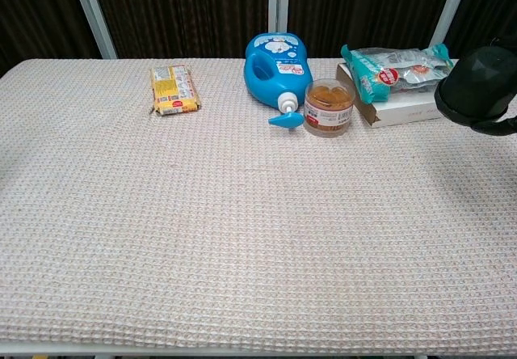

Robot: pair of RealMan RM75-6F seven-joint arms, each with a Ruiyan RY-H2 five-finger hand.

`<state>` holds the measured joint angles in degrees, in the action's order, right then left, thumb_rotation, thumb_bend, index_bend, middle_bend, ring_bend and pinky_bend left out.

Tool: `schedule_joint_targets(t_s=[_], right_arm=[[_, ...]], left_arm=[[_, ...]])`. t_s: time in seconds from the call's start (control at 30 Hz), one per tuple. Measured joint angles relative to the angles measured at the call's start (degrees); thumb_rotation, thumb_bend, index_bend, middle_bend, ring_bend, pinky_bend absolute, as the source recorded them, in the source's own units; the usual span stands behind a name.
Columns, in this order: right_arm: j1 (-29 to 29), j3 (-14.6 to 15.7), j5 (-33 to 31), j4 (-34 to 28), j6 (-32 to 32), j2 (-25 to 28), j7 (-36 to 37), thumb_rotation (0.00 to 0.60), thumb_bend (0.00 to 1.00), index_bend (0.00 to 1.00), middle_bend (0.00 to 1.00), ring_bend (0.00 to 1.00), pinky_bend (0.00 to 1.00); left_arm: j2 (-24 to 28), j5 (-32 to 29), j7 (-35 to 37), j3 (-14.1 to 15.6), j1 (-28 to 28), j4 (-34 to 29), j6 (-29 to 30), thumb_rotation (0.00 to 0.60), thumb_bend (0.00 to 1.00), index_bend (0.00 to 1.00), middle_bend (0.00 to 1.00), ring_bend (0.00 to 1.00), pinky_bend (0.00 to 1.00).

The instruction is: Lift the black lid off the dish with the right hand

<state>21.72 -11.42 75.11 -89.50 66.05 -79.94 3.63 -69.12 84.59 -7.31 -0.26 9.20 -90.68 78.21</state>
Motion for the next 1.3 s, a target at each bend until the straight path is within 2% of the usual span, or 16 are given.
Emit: schedule_joint_targets(t_s=[0.13,0.27,0.37,0.43,0.57,0.7,0.77,0.83,0.97,1.07,1.13,1.2,1.3], right_arm=[[4.5,-0.1,2.3,-1.5,-2.9,-4.9,-3.9,0.600,0.21,0.49,0.45,0.10,0.00],[9.5,-0.8,3.2,-2.5,-4.7,-14.2,-11.1,0.600,0.21,0.49,0.45,0.10,0.00],[9.2,-1.0,3.2,-2.8,-3.2,-16.6,-13.6,0.600,0.21,0.49,0.45,0.10,0.00],[7.9,-1.2,2.9,-2.7,-1.5,-15.3,-12.9,0.600,0.21,0.49,0.45,0.10,0.00],[3.7,-1.5,1.4,-2.4,1.9,-6.2,-7.3,0.600,0.21,0.49,0.46,0.10,0.00],[2.9,-0.9,1.5,-2.4,1.7,0.3,-2.6,0.600,0.21,0.49,0.46,0.10,0.00],[3.9,-0.8,1.7,-2.4,0.4,0.1,-3.2,0.600,0.21,0.49,0.46,0.10,0.00],[5.6,-0.8,1.9,-2.3,-1.1,-2.3,-4.9,0.600,0.21,0.49,0.46,0.10,0.00],[10.2,-1.4,1.3,-2.1,-4.2,-12.4,-11.6,0.600,0.21,0.49,0.46,0.10,0.00],[10.9,-1.6,0.8,-2.7,-4.0,-17.2,-15.4,0.600,0.21,0.49,0.46,0.10,0.00],[10.2,-1.6,0.6,-3.1,-2.9,-17.4,-15.8,0.600,0.21,0.49,0.46,0.10,0.00],[8.8,-1.7,0.3,-3.5,-1.2,-15.1,-15.2,0.600,0.21,0.49,0.46,0.10,0.00],[5.4,-1.6,-0.6,-3.6,1.6,-7.5,-12.4,0.600,0.21,0.49,0.46,0.10,0.00]], left_arm=[[0.0,-0.7,0.1,-0.1,-0.7,0.0,0.9,0.600,0.17,0.09,0.07,0.00,0.21],[-0.1,-1.7,0.7,-0.3,-1.2,0.4,1.2,0.600,0.17,0.09,0.07,0.00,0.21],[-0.3,-1.2,1.2,0.0,-1.1,1.0,0.7,0.600,0.17,0.09,0.07,0.00,0.21],[-0.4,-1.0,1.4,0.2,-0.8,1.5,-0.1,0.600,0.17,0.09,0.07,0.00,0.21],[-1.5,-0.7,2.1,0.1,-0.1,2.3,-0.9,0.600,0.17,0.09,0.07,0.00,0.21],[-2.1,-0.1,1.7,0.3,-0.1,2.5,-0.7,0.600,0.17,0.09,0.07,0.00,0.21],[-1.8,-0.3,1.4,0.4,-0.4,2.3,-0.4,0.600,0.17,0.09,0.07,0.00,0.21],[-1.3,-0.7,1.4,0.3,-0.6,2.0,-0.2,0.600,0.17,0.09,0.07,0.00,0.21],[-0.4,-1.1,1.7,0.1,-0.9,1.6,0.2,0.600,0.17,0.09,0.07,0.00,0.21],[-0.5,-1.0,2.3,0.4,-0.9,2.0,-0.3,0.600,0.17,0.09,0.07,0.00,0.21],[-0.7,-0.8,2.5,0.6,-0.7,2.3,-0.9,0.600,0.17,0.09,0.07,0.00,0.21],[-1.1,-0.4,2.7,0.7,-0.3,2.6,-1.4,0.600,0.17,0.09,0.07,0.00,0.21],[-1.5,-0.2,2.8,0.7,0.0,2.8,-1.6,0.600,0.17,0.09,0.07,0.00,0.21]])
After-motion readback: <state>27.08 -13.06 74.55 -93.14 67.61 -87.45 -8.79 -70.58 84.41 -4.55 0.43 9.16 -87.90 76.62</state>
